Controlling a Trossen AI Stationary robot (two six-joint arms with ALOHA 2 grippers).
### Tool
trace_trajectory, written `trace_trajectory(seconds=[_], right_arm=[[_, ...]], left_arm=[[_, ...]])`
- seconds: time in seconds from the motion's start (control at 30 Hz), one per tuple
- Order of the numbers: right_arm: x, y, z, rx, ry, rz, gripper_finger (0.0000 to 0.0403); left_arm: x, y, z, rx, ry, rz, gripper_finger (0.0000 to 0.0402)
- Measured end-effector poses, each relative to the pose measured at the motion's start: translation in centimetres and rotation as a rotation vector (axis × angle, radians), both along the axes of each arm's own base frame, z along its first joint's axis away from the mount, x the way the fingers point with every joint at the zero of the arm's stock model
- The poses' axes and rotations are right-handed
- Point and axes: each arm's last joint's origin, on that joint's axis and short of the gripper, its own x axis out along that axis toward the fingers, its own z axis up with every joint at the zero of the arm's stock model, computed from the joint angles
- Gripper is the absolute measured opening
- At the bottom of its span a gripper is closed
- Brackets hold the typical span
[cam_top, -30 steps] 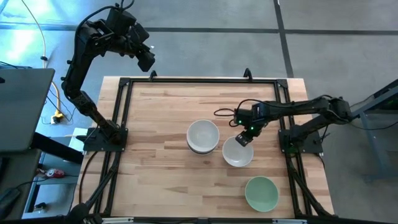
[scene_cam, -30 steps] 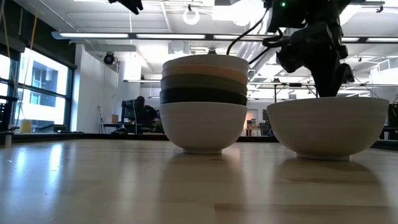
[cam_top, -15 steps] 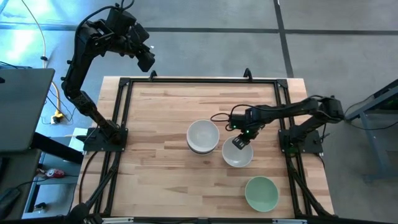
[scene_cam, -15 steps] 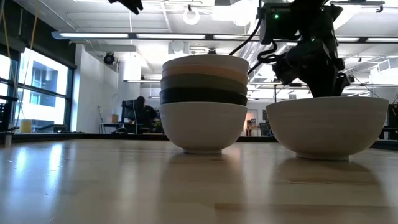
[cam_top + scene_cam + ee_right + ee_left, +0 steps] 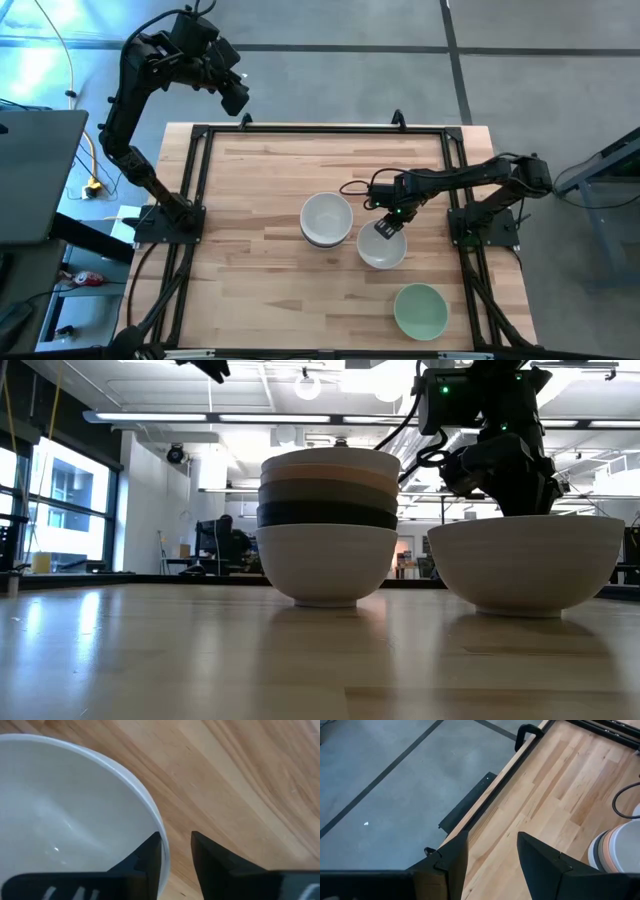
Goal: Nest bowls inside each other
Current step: Stack the white bowl on the other white bowl
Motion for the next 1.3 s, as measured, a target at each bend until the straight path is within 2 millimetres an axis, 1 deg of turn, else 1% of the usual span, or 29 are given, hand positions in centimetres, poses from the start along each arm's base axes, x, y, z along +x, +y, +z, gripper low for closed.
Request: trace_trajectory(seconds=[0.17, 0.53, 0.8, 1.07, 1.3], right_arm=[[0.03, 0.0, 0.0, 0.0, -0.004, 0.0, 0.0071], [0.17, -0.02, 0.02, 0.0, -0.018, -0.008, 0.006], [0.23, -0.01, 0.03, 0.0, -0.024, -0.008, 0.0006], [0.18, 0.0, 0.04, 0.004, -0.021, -0.003, 0.0002], [-0.23, 0.14, 0.21, 0.049, 0.005, 0.002, 0.0001]], left_arm=[[-0.01, 0.01, 0.0, 0.003, 0.003, -0.004, 0.0156], [-0.01, 0.01, 0.0, 0.003, 0.003, -0.004, 0.0156], [-0.01, 0.01, 0.0, 0.003, 0.003, -0.004, 0.0156], [-0.01, 0.0, 0.0, 0.003, 0.003, -0.004, 0.0156], [-0.01, 0.0, 0.0, 0.002, 0.003, -0.004, 0.0156]])
